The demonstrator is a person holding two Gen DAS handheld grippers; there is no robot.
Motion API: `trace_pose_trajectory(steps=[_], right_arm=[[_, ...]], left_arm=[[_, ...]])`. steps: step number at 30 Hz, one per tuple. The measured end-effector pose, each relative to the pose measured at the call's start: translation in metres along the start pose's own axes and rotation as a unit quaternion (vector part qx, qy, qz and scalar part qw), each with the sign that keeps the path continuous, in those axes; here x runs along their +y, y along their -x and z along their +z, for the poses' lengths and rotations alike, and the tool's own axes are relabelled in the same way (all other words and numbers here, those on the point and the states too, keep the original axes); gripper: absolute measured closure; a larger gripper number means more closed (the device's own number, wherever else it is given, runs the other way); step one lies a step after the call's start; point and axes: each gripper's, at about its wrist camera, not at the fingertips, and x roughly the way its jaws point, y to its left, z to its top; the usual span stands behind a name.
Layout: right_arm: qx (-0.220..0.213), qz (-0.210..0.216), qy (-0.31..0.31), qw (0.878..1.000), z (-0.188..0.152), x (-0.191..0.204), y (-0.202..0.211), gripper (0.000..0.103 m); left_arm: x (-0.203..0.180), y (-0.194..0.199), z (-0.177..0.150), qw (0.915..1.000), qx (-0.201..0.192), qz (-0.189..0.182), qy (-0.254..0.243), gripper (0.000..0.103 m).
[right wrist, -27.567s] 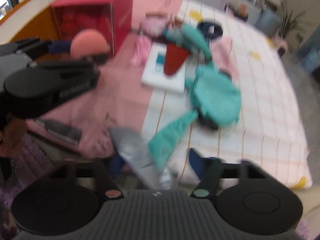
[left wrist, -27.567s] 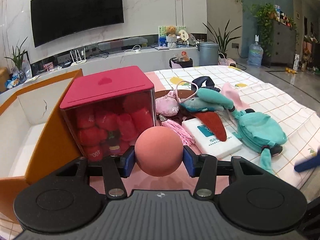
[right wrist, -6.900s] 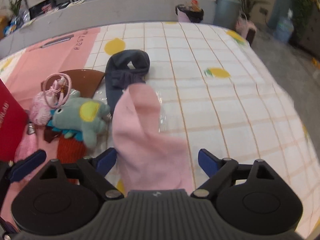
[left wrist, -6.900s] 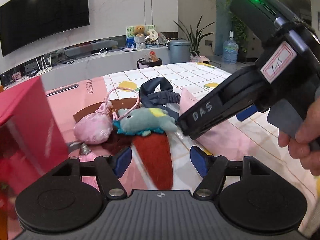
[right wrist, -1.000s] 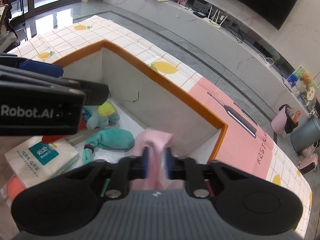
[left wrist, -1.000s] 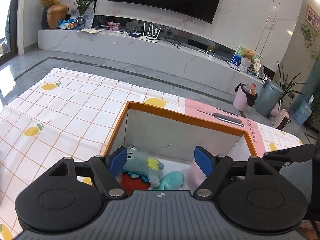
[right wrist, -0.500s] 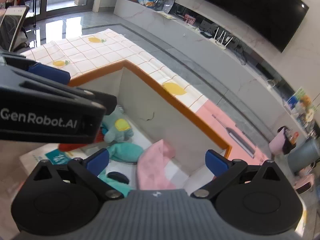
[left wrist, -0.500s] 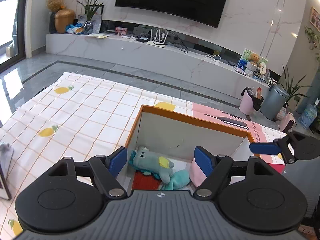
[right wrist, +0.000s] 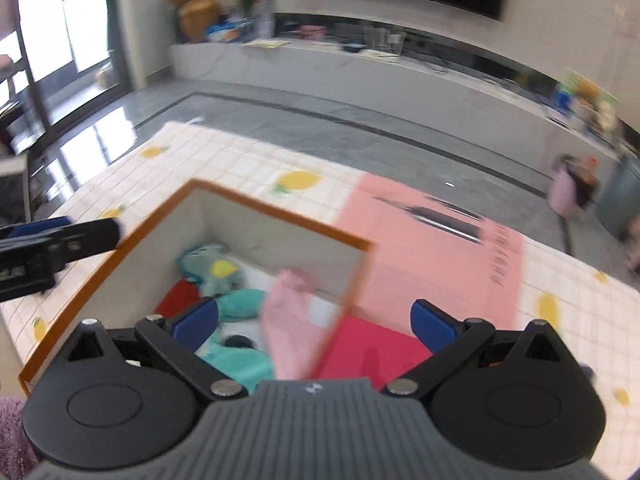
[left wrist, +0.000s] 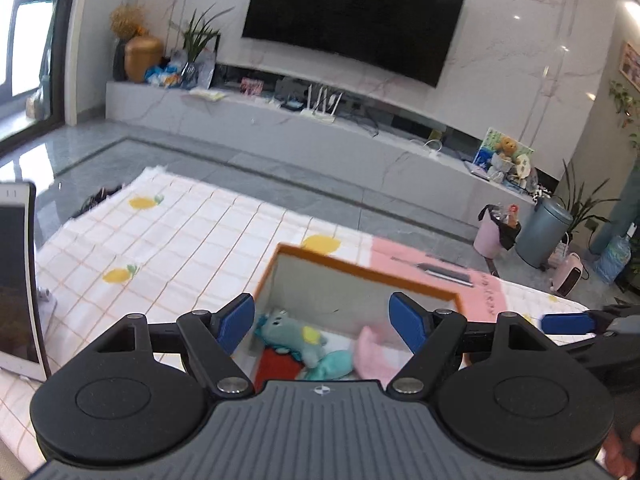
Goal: Organize soft objects
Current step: 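Move both grippers back to the table, right gripper over the navy headband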
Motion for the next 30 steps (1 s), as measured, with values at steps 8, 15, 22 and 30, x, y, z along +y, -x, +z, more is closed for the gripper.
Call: trace_pose_trajectory(steps=[8,15,22,30], right_arm=[[-0.022,-0.104,-0.009,0.994,-0.023,-0.058,0.069,0.003],[-0.031,-0.132,-0.071,0.988,-0.083,-0.121,0.097,0.002],[-0.005,-0.154,-0.149,0.977,-0.152,-0.181,0.072,0.002],[0.016,-0.128,-0.184,0.974,-0.171,-0.224,0.025,0.003]], left_arm=[[-0.068,0.038,-0.012,0.9969,-0.038,-0.036,-0.059,0.013],[-0.124,0.050,-0.043,0.9914,-0.025,-0.092,-0.091,0.012],[-0.167,0.043,-0.088,0.9835,-0.025,-0.113,-0.139,0.012],[-0.207,0.022,-0.136,0.9721,-0.003,-0.142,-0.187,0.012]])
